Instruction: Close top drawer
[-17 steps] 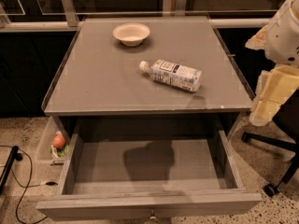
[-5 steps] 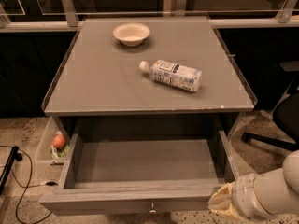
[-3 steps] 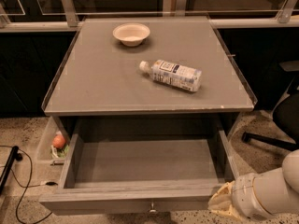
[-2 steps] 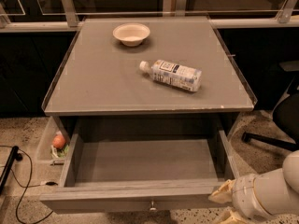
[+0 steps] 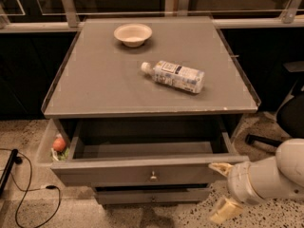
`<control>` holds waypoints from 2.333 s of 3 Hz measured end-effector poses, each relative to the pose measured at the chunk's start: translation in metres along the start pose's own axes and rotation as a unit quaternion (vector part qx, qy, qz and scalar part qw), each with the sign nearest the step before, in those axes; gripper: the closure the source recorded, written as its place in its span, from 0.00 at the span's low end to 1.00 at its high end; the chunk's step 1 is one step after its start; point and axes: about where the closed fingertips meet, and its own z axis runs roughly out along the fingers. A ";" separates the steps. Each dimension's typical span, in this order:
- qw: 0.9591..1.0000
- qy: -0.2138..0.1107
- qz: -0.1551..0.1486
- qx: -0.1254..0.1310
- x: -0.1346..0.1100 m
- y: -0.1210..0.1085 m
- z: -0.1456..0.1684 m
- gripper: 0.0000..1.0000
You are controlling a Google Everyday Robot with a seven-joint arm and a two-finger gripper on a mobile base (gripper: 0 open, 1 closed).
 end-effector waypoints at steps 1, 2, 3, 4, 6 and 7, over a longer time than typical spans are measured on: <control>1.000 -0.006 -0.016 0.017 -0.013 -0.036 0.010 0.42; 0.999 -0.002 -0.039 0.035 -0.027 -0.077 0.025 0.65; 0.998 -0.002 -0.044 0.034 -0.031 -0.079 0.026 0.62; 0.998 -0.002 -0.044 0.034 -0.031 -0.079 0.026 0.39; 0.998 -0.002 -0.044 0.034 -0.031 -0.079 0.026 0.00; 0.998 -0.002 -0.044 0.034 -0.031 -0.079 0.026 0.00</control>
Offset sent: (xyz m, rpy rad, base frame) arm 0.1424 0.0236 -0.0045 -0.0578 -0.1586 0.0552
